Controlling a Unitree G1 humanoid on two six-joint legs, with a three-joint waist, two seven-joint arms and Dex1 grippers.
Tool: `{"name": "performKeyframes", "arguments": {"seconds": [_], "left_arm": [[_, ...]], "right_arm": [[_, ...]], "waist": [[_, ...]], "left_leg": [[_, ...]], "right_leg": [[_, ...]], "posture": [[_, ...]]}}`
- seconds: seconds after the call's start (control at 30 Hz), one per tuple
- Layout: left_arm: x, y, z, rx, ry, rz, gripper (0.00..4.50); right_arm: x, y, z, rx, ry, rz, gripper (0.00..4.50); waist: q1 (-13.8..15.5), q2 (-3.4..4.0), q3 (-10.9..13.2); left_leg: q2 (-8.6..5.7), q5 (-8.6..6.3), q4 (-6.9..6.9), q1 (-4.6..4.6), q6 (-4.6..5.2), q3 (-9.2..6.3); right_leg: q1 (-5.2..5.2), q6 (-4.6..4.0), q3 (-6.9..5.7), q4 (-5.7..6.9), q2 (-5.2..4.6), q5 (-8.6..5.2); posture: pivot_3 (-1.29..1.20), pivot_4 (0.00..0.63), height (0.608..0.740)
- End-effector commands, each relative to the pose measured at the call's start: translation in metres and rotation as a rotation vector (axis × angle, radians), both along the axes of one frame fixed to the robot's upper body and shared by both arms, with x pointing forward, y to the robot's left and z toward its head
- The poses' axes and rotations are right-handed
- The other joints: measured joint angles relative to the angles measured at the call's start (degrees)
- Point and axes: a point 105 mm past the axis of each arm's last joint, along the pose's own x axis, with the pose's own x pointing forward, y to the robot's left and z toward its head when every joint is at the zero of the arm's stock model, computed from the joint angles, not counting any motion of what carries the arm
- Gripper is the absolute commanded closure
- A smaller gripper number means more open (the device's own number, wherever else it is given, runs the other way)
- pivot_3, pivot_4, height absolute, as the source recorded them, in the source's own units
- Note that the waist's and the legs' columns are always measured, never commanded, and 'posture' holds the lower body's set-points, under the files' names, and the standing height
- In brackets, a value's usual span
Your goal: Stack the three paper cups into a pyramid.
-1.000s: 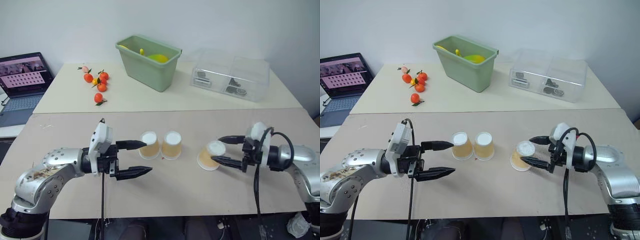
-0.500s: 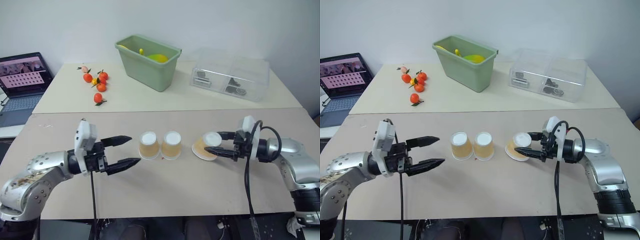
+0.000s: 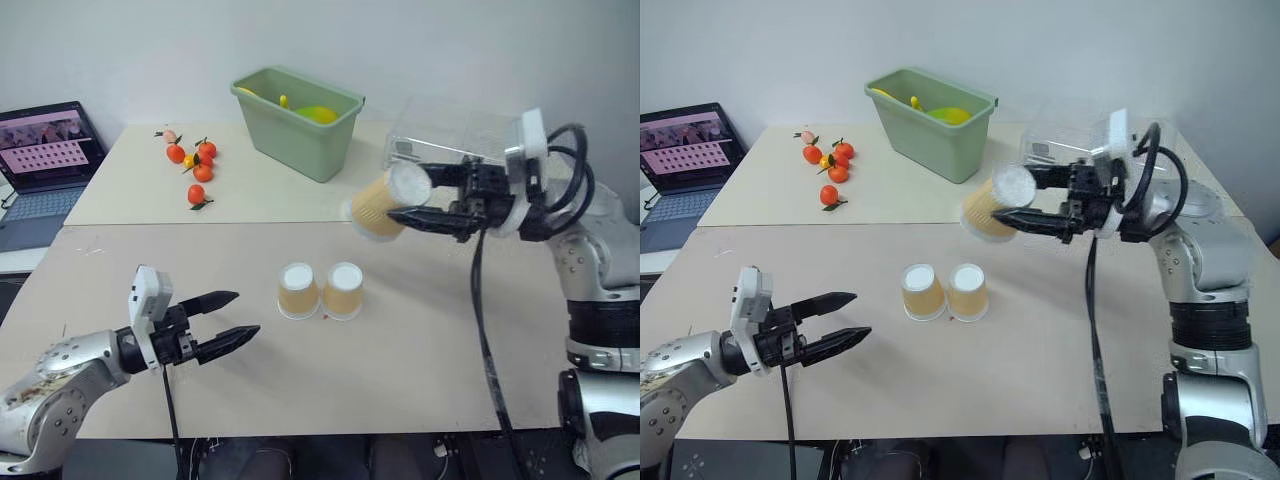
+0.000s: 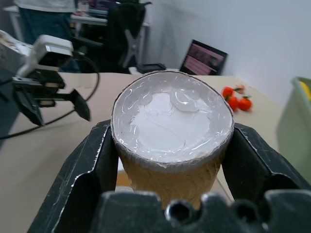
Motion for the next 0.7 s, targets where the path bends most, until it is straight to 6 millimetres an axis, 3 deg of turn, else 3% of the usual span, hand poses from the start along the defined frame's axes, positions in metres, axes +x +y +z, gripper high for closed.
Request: {"name": "performKeyframes", "arguments": {"seconds": [0.03,0.17,0.33,0.7], "left_arm": [[-0.002,-0.005,0.011,-0.016,-0.054,-0.008,0.0],[0.0,-0.008,0.011,-0.026,-0.052,-0.01,0.0],[0.004,-0.011,0.01,-0.035,-0.048,-0.026,0.0],[0.006,-0.015,0.007,-0.057,-0.056,-0.038,0.0]], "right_arm": [[-0.004,0.024,-0.006,-0.065,-0.018,0.059,1.68],[0.01,0.043,-0.014,-0.146,-0.037,0.044,1.68],[0.036,0.06,0.008,-0.156,-0.062,-0.012,1.68],[0.031,0.06,-0.005,-0.287,-0.007,0.064,1.68]], "waist": [[-0.07,0.0,0.0],[-0.24,0.0,0.0],[-0.73,0.01,0.0],[-0.73,-0.02,-0.02]], "left_leg": [[0.01,0.01,0.0,0.01,-0.01,0.01],[0.22,0.03,-0.01,-0.05,-0.06,0.13],[0.32,0.21,-0.07,-0.19,-0.39,0.24],[0.34,0.33,-0.05,-0.65,-0.67,0.25]], "right_leg": [[0.0,-0.01,0.0,0.01,0.01,0.01],[-0.25,-0.19,0.07,0.05,0.25,0.12],[-0.56,-0.34,0.14,0.08,0.34,0.22],[-1.0,-0.33,0.13,0.07,0.37,0.24]], "posture": [[0.0,0.15,0.738],[0.0,0.15,0.738],[0.0,0.15,0.738],[0.0,0.15,0.738]]}}
